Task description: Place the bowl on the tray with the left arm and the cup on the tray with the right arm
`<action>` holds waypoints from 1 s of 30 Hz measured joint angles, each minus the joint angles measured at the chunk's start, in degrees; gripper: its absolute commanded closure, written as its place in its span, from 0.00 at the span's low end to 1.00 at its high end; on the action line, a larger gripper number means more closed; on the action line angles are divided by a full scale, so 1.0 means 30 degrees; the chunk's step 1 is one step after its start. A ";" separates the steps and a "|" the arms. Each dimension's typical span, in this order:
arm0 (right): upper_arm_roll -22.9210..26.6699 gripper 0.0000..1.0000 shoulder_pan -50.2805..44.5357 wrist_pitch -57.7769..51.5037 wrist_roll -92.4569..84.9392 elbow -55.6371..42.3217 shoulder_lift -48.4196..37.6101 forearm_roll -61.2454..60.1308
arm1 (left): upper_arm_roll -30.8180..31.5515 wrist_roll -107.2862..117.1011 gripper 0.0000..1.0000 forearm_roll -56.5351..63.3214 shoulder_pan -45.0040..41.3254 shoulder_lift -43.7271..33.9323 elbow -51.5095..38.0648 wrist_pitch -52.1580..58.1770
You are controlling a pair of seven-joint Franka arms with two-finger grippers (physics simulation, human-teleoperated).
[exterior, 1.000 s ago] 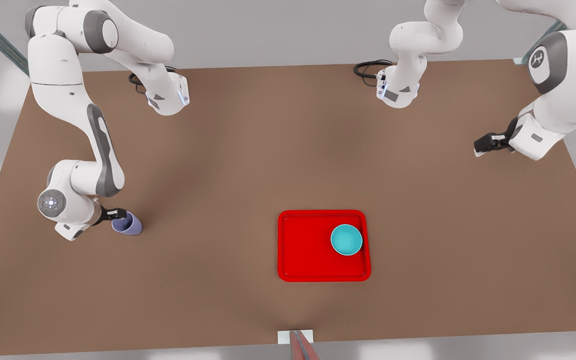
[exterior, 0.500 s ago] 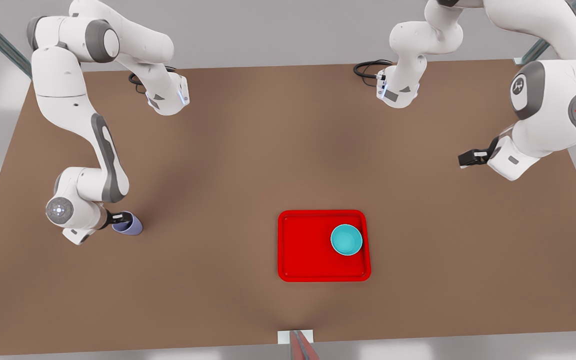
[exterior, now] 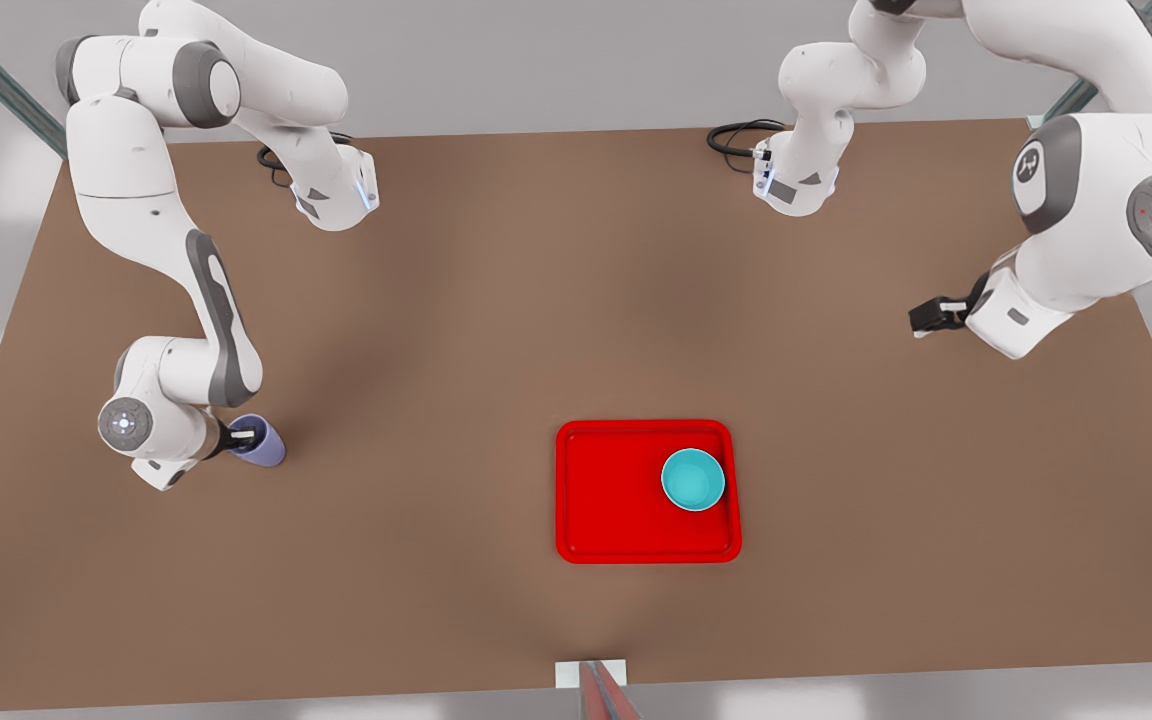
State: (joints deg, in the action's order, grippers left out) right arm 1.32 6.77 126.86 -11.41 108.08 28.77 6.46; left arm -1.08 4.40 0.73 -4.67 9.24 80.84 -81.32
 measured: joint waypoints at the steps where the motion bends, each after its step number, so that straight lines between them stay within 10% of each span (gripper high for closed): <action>1: 0.0000 0.79 0.0000 -0.0038 0.0018 -0.0048 0.0016 -0.0009 | 0.0035 -0.0002 0.00 0.0005 -0.0014 0.0025 -0.0078 -0.0073; 13: -0.2539 0.79 -0.0028 -0.1214 0.0129 -0.2757 0.0339 -0.0518 | 0.0005 -0.0013 0.00 0.0219 0.0124 0.0467 -0.0142 -0.0079; 22: -0.2681 0.79 -0.7389 -0.3345 0.3560 -1.0500 0.4484 -0.2697 | 0.0038 0.0029 0.00 0.0629 -0.0071 0.0438 -0.0581 0.0037; 26: 0.1565 0.79 -1.2437 -0.4734 0.4869 -1.3089 0.5743 -0.6730 | 0.0007 0.0000 0.00 0.0669 -0.0003 0.0494 -0.0580 -0.0109; 30: 0.2084 0.79 -1.4154 -0.5079 0.7350 -1.4767 0.6914 -0.7582 | 0.0007 -0.0002 0.00 0.0685 0.0127 0.0525 -0.0581 -0.0120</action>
State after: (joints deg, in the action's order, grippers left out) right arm 7.57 -35.69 111.62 10.64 63.78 49.51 -16.29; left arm -1.06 4.39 2.78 -4.29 10.81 79.10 -81.68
